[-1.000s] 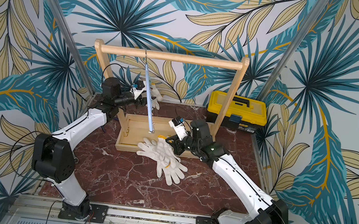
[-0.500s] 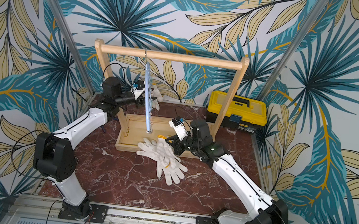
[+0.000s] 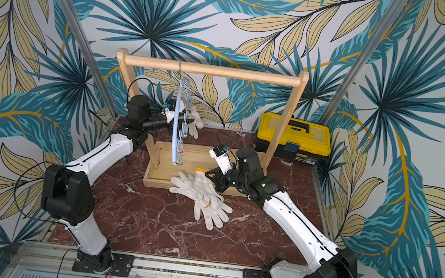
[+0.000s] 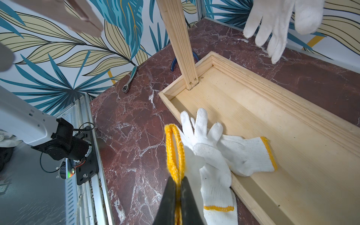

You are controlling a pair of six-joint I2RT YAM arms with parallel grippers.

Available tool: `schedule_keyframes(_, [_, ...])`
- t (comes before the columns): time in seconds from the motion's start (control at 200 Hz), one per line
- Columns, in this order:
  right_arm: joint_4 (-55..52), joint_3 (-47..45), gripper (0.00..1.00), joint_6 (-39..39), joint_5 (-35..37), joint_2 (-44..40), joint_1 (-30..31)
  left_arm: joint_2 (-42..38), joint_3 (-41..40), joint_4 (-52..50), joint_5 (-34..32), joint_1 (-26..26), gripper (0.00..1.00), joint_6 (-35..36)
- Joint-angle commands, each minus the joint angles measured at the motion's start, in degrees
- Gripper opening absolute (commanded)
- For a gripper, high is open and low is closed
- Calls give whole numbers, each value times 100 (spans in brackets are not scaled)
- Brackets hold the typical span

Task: Clip the gloves onto a hanger to dry
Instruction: Open the clamp at the hanger.

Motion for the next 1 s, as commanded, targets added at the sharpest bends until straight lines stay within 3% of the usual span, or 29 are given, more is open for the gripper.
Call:
schedule_keyframes(0.0, [92,-42,0,75,-100,-86,-11,-195,190,48,21,193,38,-94])
schedule_keyframes(0.265, [142,-75,0,90,-116,-82,-12,-204,215,48,47,189,34,-210])
schedule_keyframes(0.426, [149,-89,0,93,-116,-99,-15,-195,250,48,46,190,41,-279])
schedule_keyframes(0.686, [174,-117,0,111,-130,-124,-15,-212,301,48,113,188,42,-359])
schedule_keyframes(0.996, [253,-214,0,112,-141,-195,-14,-239,329,48,141,191,29,-434])
